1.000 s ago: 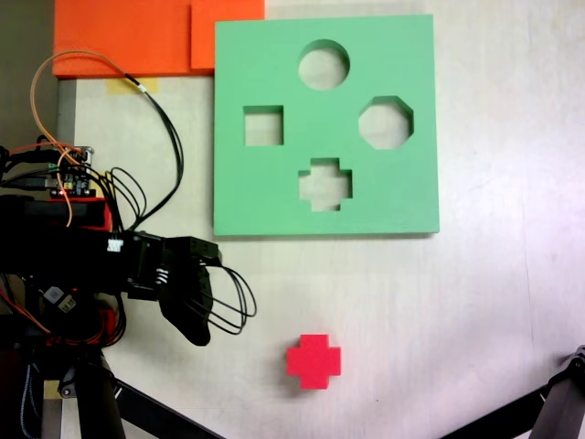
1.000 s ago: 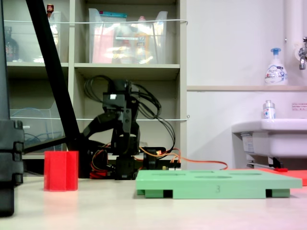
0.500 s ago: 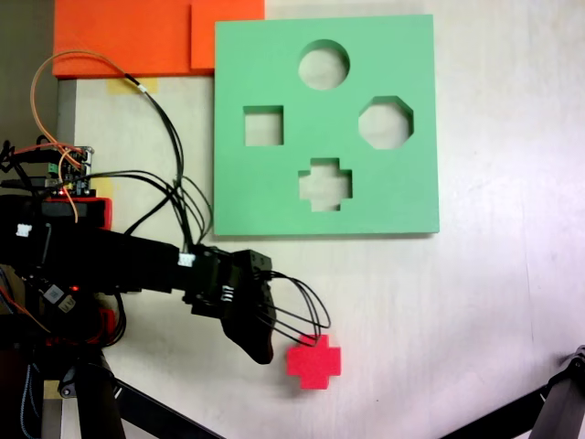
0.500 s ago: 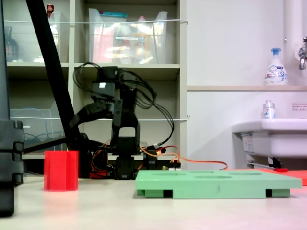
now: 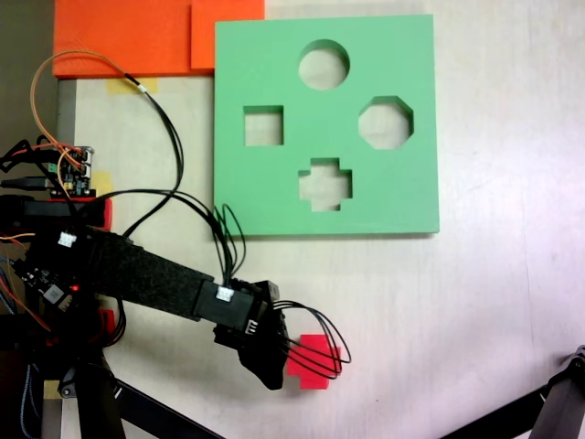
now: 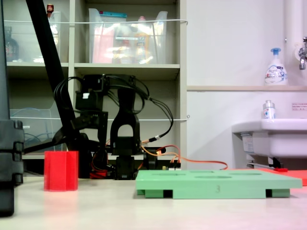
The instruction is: Put the cross columnar block into the corresponding hole
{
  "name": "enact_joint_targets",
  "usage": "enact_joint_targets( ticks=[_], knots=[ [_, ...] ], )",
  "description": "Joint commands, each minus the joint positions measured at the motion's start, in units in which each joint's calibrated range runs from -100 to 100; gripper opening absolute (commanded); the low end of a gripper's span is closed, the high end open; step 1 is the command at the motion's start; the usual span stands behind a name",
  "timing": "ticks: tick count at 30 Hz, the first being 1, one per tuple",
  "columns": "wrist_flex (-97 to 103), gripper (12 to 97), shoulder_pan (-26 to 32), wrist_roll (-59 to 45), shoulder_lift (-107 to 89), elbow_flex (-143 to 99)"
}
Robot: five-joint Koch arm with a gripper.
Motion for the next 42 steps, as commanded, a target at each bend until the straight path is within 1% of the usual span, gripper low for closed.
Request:
enact_joint_targets(
  ticks=[1, 18, 42],
  knots=[
    [-1.49, 75.5, -0.39, -0.59, 0.73, 5.56],
    [-1.39, 75.4, -0.83, -0.59, 14.98, 13.44],
    [-1.39, 75.5, -1.51, -0.68, 27.13, 20.71]
  ],
)
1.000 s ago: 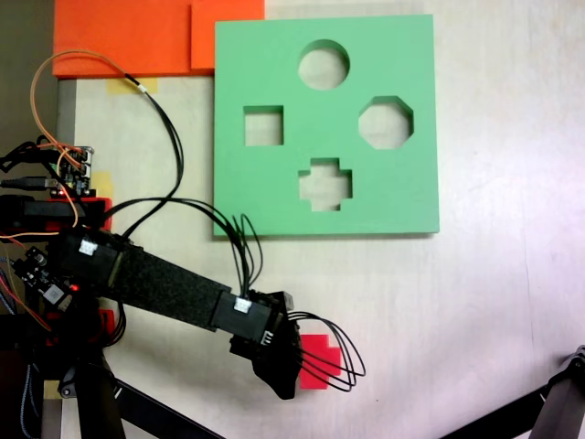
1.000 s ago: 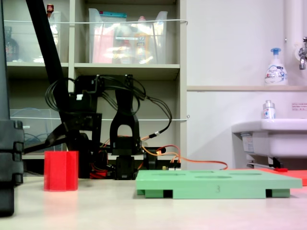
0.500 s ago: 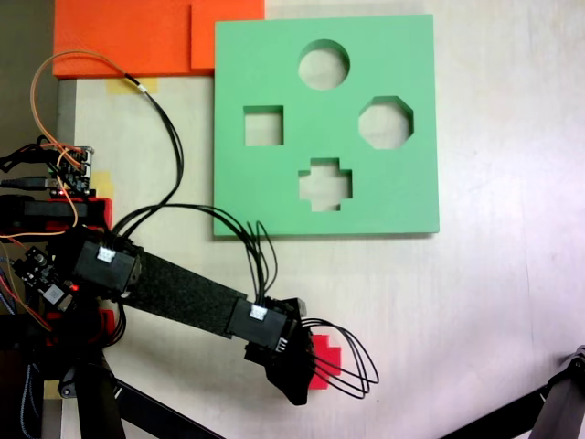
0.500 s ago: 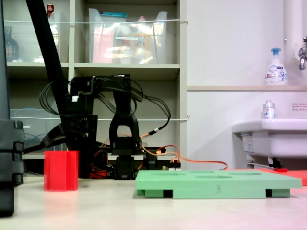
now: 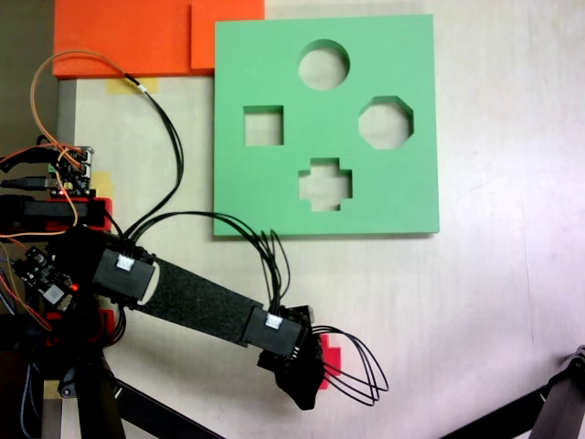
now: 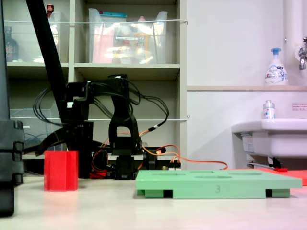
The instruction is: Put the cross columnar block into the corresponding hole
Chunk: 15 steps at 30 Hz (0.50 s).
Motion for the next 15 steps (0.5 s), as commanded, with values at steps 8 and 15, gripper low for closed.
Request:
enact_joint_targets(
  ticks=[8, 15],
  knots=[
    [-1.39, 75.5, 0.00, -0.39, 3.40, 4.96],
    [-0.91, 75.4, 0.00, -0.44, 5.35, 5.06]
  ],
)
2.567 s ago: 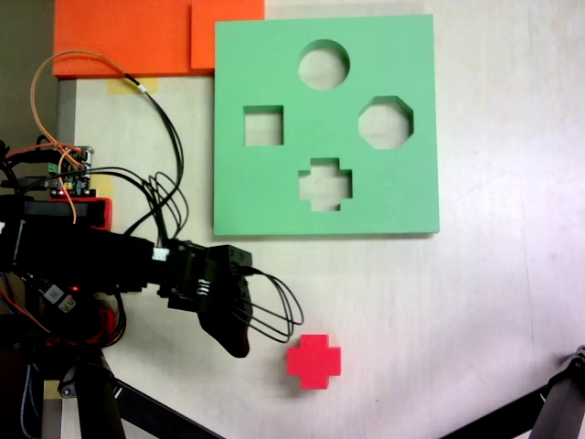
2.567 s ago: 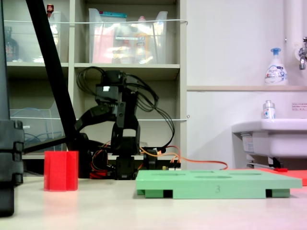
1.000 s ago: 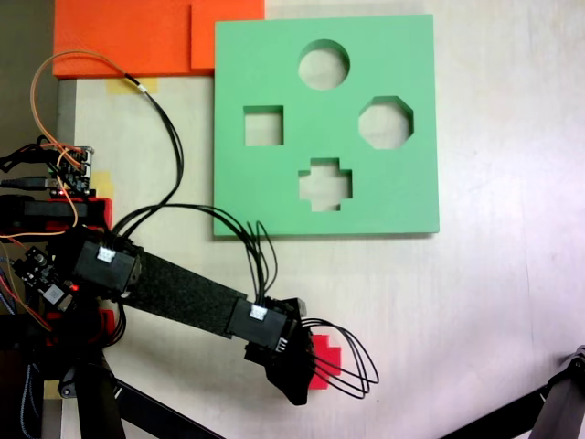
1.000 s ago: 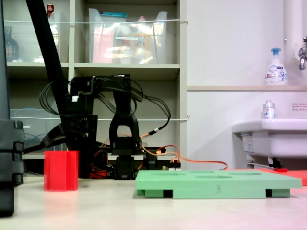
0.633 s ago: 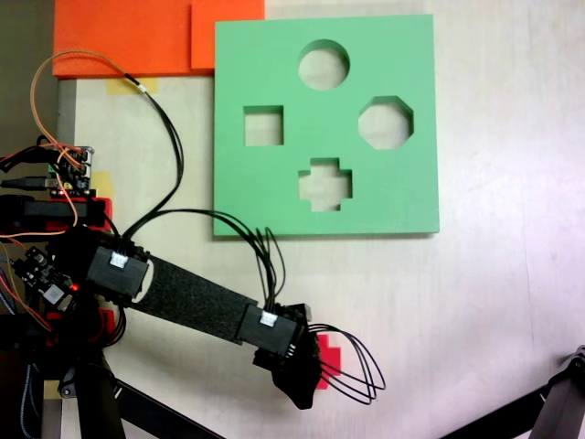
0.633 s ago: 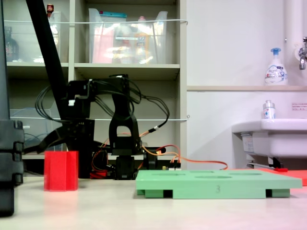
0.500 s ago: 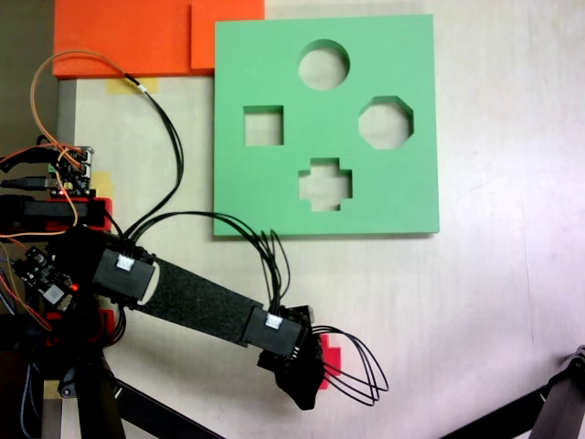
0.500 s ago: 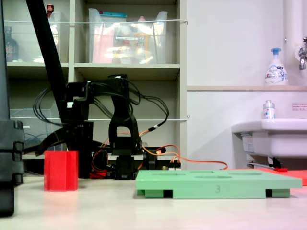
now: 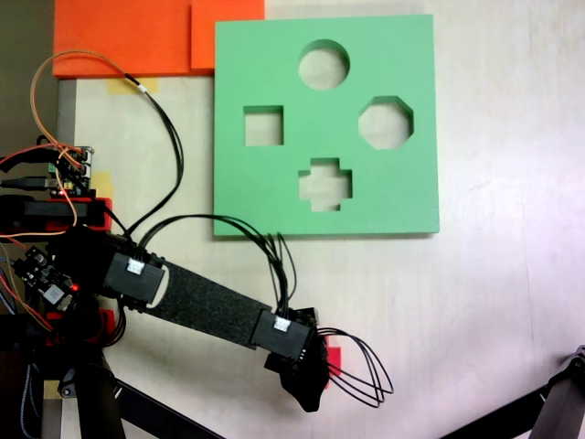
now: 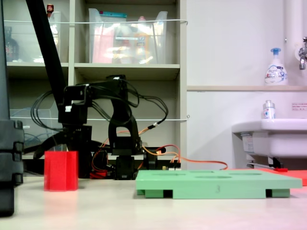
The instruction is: Put the cross columnar block into the corresponding hole
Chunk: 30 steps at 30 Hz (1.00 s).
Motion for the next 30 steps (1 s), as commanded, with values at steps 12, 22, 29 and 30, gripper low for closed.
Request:
enact_joint_targets(
  ticks=[12, 22, 29, 30],
  knots=[
    [-0.81, 75.5, 0.00, -0.39, 1.98, 2.80],
    [-0.81, 75.5, 0.05, -0.39, 2.40, 0.71],
    [-0.81, 48.7, -0.68, -0.24, 0.16, -3.78],
    [-0.81, 45.8, -0.68, -0.15, -0.26, -4.08]
  ],
)
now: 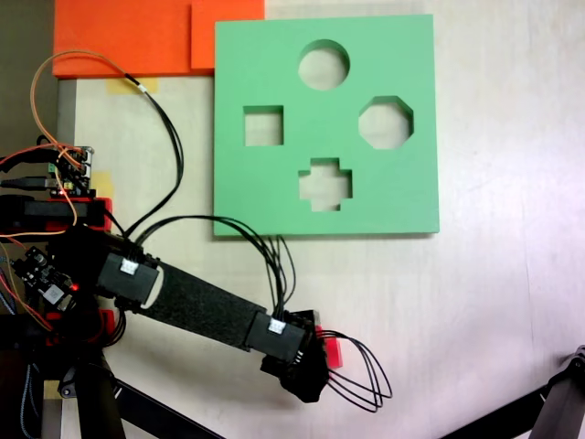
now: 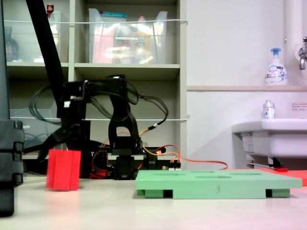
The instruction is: Put the cross columnar block into the corresponding hole
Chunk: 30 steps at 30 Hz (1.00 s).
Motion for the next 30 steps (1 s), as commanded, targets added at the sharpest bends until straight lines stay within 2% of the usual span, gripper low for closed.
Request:
enact_joint_targets(
  ticks=[1, 6, 30],
  knots=[
    [-0.62, 44.5, -0.24, -0.10, -0.12, -1.34],
    [-1.68, 36.3, -0.49, 1.17, -2.78, -1.74],
    [-6.10, 36.4, -0.78, 1.61, -11.02, -1.64]
  ],
)
